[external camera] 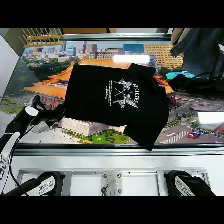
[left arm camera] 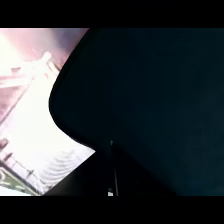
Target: Fold the clothes and pants, and hang the long-sleeved shirts on hangers.
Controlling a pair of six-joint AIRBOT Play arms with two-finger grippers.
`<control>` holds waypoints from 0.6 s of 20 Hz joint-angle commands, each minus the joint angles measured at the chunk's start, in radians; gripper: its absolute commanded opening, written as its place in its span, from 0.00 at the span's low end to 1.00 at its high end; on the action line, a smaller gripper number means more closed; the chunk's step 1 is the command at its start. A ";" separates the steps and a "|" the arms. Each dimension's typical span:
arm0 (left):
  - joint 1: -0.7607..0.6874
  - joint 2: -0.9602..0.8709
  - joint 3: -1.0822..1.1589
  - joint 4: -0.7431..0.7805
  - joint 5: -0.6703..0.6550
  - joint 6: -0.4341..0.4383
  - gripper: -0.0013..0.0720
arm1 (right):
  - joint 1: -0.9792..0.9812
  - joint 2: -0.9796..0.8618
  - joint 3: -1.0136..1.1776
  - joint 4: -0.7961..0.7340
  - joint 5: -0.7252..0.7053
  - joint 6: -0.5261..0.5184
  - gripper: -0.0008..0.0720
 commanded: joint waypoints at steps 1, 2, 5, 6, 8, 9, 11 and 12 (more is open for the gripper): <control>0.044 0.077 0.005 0.000 -0.029 0.076 0.02 | -0.151 -0.005 -0.122 -0.058 0.069 0.023 0.88; 0.047 0.096 0.005 0.000 -0.042 0.098 0.02 | -0.216 -0.019 -0.198 -0.059 0.065 0.028 0.88; 0.040 0.134 0.005 0.000 -0.053 0.130 0.02 | -0.356 -0.109 -0.394 -0.041 0.020 0.037 0.88; 0.040 0.136 0.005 -0.002 -0.053 0.130 0.02 | -0.372 -0.153 -0.441 -0.013 -0.002 0.018 0.88; 0.040 0.134 0.005 -0.001 -0.054 0.130 0.02 | -0.360 -0.233 -0.501 0.087 -0.059 -0.068 0.88; 0.040 0.134 0.005 -0.001 -0.054 0.130 0.02 | -0.341 -0.270 -0.513 0.144 -0.093 -0.103 0.88; 0.040 0.134 0.005 -0.001 -0.054 0.130 0.02 | -0.295 -0.329 -0.514 0.227 -0.152 -0.145 0.88; 0.040 0.134 0.005 -0.001 -0.054 0.130 0.02 | -0.266 -0.352 -0.514 0.271 -0.184 -0.163 0.88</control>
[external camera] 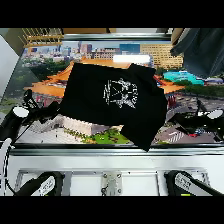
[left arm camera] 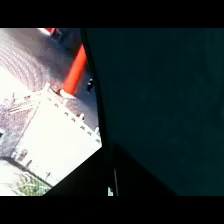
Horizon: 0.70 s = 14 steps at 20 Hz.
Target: Fold the clothes and pants, and hang the long-sleeved shirts on hangers.
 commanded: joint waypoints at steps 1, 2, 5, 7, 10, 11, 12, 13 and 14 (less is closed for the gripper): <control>0.001 0.004 0.001 -0.001 -0.001 0.006 0.02 | 0.070 -0.101 -0.034 0.182 -0.120 -0.096 0.88; 0.001 0.004 0.001 -0.001 -0.002 0.006 0.02 | 0.097 -0.114 -0.034 0.216 -0.140 -0.112 0.88; 0.001 0.004 0.001 -0.001 -0.002 0.006 0.02 | 0.176 -0.136 -0.033 0.287 -0.193 -0.164 0.85; 0.001 0.004 0.001 0.000 -0.001 0.006 0.02 | 0.207 -0.135 -0.029 0.304 -0.200 -0.222 0.50; 0.006 0.005 0.002 0.000 -0.002 0.006 0.02 | 0.209 -0.119 -0.009 0.286 -0.187 -0.264 0.07; 0.014 0.005 0.013 0.000 -0.012 0.006 0.02 | 0.209 -0.097 0.007 0.258 -0.180 -0.264 0.03; 0.025 0.005 0.038 0.000 -0.030 0.006 0.02 | 0.209 -0.067 0.033 0.229 -0.162 -0.264 0.03; 0.037 0.005 0.084 0.000 -0.062 0.009 0.02 | 0.207 -0.026 0.076 0.196 -0.130 -0.264 0.03; 0.049 0.012 0.150 -0.001 -0.101 0.010 0.02 | 0.204 0.016 0.132 0.174 -0.088 -0.264 0.03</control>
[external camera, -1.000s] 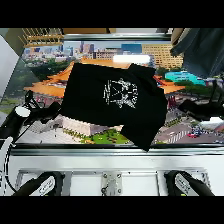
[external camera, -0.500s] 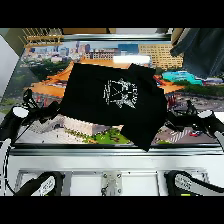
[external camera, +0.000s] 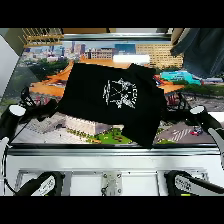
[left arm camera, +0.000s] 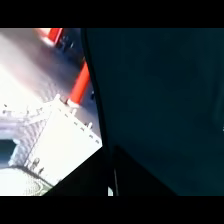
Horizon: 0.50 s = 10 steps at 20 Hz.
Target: Fold the clothes and pants, and hang the long-sleeved shirts on hangers.
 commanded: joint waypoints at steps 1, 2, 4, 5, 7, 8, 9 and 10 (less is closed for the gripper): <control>0.033 0.027 0.160 -0.001 -0.091 0.004 0.02 | 0.000 0.129 0.163 -0.072 0.110 -0.019 0.03; 0.036 0.064 0.244 -0.001 -0.104 0.005 0.02 | 0.000 0.183 0.252 -0.078 0.154 -0.019 0.03; 0.036 0.157 0.421 -0.001 -0.104 0.005 0.02 | 0.001 0.285 0.435 -0.076 0.204 -0.014 0.03; 0.036 0.204 0.509 0.000 -0.105 0.005 0.02 | 0.002 0.339 0.530 -0.074 0.206 -0.003 0.03; 0.036 0.303 0.685 0.002 -0.104 0.006 0.02 | 0.002 0.442 0.687 -0.074 0.190 0.027 0.03; 0.036 0.348 0.749 0.002 -0.099 0.016 0.02 | 0.002 0.491 0.752 -0.074 0.181 0.032 0.03; 0.036 0.393 0.806 0.002 -0.092 0.027 0.02 | 0.002 0.534 0.798 -0.074 0.169 0.039 0.03; 0.036 0.434 0.843 0.002 -0.081 0.029 0.02 | 0.002 0.576 0.831 -0.074 0.154 0.042 0.03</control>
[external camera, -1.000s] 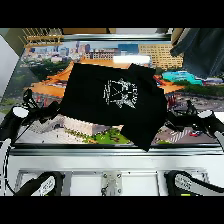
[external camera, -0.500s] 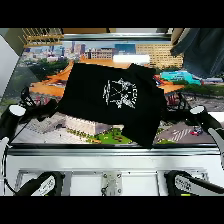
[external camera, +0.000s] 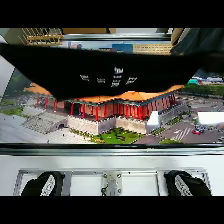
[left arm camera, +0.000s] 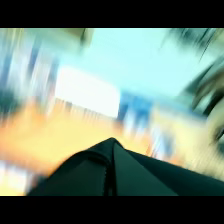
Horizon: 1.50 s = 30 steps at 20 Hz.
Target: Fold the clothes and pants, and hang the long-sleeved shirts on hangers.
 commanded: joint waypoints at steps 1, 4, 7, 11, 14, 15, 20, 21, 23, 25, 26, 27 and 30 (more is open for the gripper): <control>0.002 0.156 0.201 0.008 0.021 0.015 0.02 | 0.001 0.170 0.179 -0.005 -0.039 0.029 0.03; 0.002 0.237 0.259 0.061 0.048 0.014 0.02 | 0.001 0.270 0.186 -0.012 -0.094 0.092 0.03; 0.002 0.248 0.263 0.080 0.048 0.009 0.02 | 0.001 0.299 0.186 -0.050 -0.078 0.202 0.03; 0.002 0.100 0.263 0.080 -0.127 -0.005 0.02 | 0.001 0.221 0.185 -0.057 0.056 0.299 0.03; 0.002 -0.094 0.262 0.080 -0.298 -0.005 0.02 | 0.001 0.069 0.185 -0.057 0.253 0.336 0.03; 0.002 -0.172 0.259 0.079 -0.348 -0.005 0.02 | 0.002 0.005 0.183 -0.057 0.311 0.336 0.03; -0.003 -0.486 0.066 0.071 -0.299 -0.005 0.02 | 0.131 -0.380 0.160 -0.238 0.380 0.335 0.03; -0.013 -0.546 0.030 0.069 -0.257 -0.005 0.02 | 0.154 -0.462 0.160 -0.269 0.356 0.335 0.03; -0.040 -0.652 -0.009 0.069 -0.176 0.000 0.02 | 0.174 -0.597 0.161 -0.268 0.267 0.335 0.03; -0.076 -0.744 -0.008 0.069 -0.114 -0.002 0.02 | 0.175 -0.706 0.163 -0.227 0.158 0.340 0.03; -0.091 -0.780 -0.008 0.069 -0.077 -0.002 0.02 | 0.175 -0.743 0.163 -0.209 0.116 0.339 0.03; -0.103 -0.808 -0.008 0.068 -0.044 -0.005 0.02 | 0.175 -0.771 0.163 -0.202 0.075 0.339 0.03; -0.110 -0.861 -0.008 0.068 0.012 -0.051 0.02 | 0.173 -0.800 0.163 -0.215 -0.016 0.339 0.03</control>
